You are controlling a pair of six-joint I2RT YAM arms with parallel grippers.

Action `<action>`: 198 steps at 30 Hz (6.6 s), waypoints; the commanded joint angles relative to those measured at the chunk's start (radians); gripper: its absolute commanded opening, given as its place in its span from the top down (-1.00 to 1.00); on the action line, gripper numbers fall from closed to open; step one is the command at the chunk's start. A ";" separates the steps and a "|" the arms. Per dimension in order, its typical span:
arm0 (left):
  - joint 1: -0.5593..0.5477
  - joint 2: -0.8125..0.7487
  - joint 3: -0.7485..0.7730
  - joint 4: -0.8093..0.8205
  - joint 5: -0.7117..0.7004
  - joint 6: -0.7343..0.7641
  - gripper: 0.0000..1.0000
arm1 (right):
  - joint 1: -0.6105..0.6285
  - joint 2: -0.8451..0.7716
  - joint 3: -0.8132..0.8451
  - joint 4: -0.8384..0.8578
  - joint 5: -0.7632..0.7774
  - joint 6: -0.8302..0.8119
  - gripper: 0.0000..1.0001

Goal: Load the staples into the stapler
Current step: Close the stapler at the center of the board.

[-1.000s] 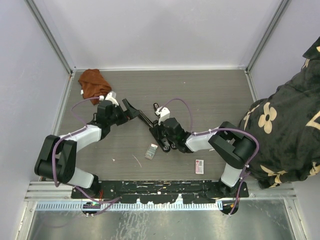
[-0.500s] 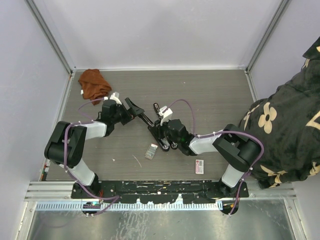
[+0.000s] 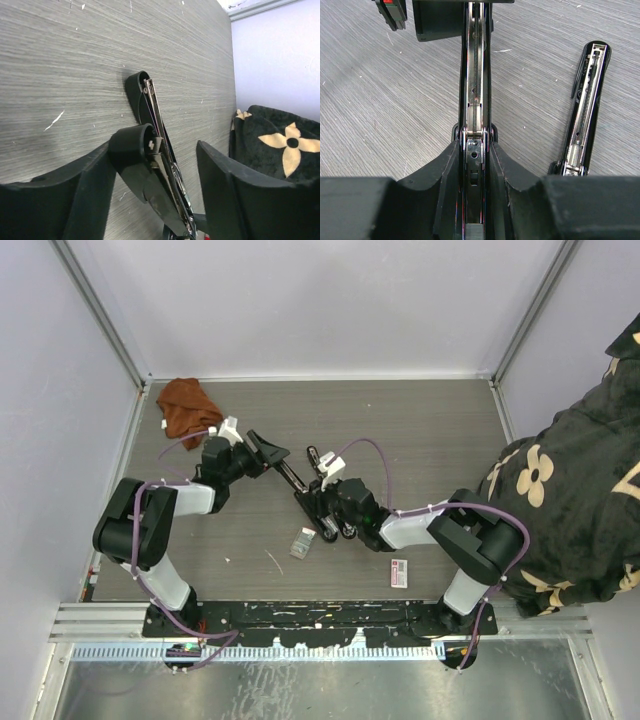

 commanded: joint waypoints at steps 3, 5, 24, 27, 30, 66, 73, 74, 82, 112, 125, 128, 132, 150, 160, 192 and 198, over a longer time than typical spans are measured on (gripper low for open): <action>0.001 -0.012 -0.012 0.108 0.039 0.055 -0.05 | 0.000 -0.002 0.056 0.105 -0.019 -0.016 0.99; 0.002 -0.007 -0.013 0.107 0.047 0.071 0.06 | 0.000 0.003 0.061 0.097 -0.019 -0.020 0.99; -0.150 -0.130 0.019 -0.166 -0.116 0.540 0.81 | 0.000 0.063 0.162 -0.071 0.054 -0.089 0.98; -0.193 -0.142 0.023 -0.206 -0.187 0.620 0.82 | 0.000 0.080 0.174 -0.086 0.059 -0.095 0.99; -0.241 -0.163 0.016 -0.227 -0.268 0.692 0.83 | 0.000 0.080 0.179 -0.097 0.059 -0.095 0.94; -0.567 -0.210 -0.065 -0.145 -0.658 1.137 0.86 | 0.000 -0.351 -0.108 -0.332 -0.002 -0.021 0.02; -0.610 -0.205 -0.081 -0.127 -0.704 1.163 0.86 | -0.001 -0.345 -0.177 -0.280 -0.041 -0.003 0.04; -0.618 -0.202 -0.081 -0.127 -0.710 1.169 0.86 | 0.000 -0.340 -0.181 -0.274 -0.047 -0.004 0.04; -0.677 -0.172 -0.075 -0.127 -0.785 1.215 0.86 | 0.001 -0.296 -0.209 -0.222 -0.039 0.001 0.08; -0.918 -0.030 -0.023 -0.138 -1.046 1.352 0.62 | 0.000 -0.454 -0.343 -0.208 0.024 0.054 0.14; -0.944 -0.018 -0.023 -0.150 -1.048 1.349 0.25 | 0.000 -0.697 -0.382 -0.401 0.110 0.069 0.06; -0.949 -0.021 -0.031 -0.150 -1.042 1.345 0.14 | 0.001 -0.758 -0.390 -0.440 0.135 0.072 0.05; -0.952 -0.038 -0.040 -0.166 -1.018 1.327 -0.01 | 0.000 -0.837 -0.396 -0.492 0.158 0.079 0.04; -0.956 -0.218 -0.058 -0.374 -0.849 1.190 -0.97 | -0.001 -1.005 -0.272 -0.719 0.253 0.037 -0.23; -0.939 -0.375 -0.042 -0.583 -0.715 1.085 -0.96 | -0.001 -0.977 -0.172 -0.787 0.259 0.037 -0.30; -0.152 -0.846 -0.098 -0.915 -0.102 0.371 -0.96 | 0.219 -0.219 0.147 -0.817 0.331 0.138 -0.13; -0.141 -0.856 -0.117 -0.913 -0.102 0.366 -0.96 | 0.218 -0.113 0.177 -0.780 0.382 0.115 -0.07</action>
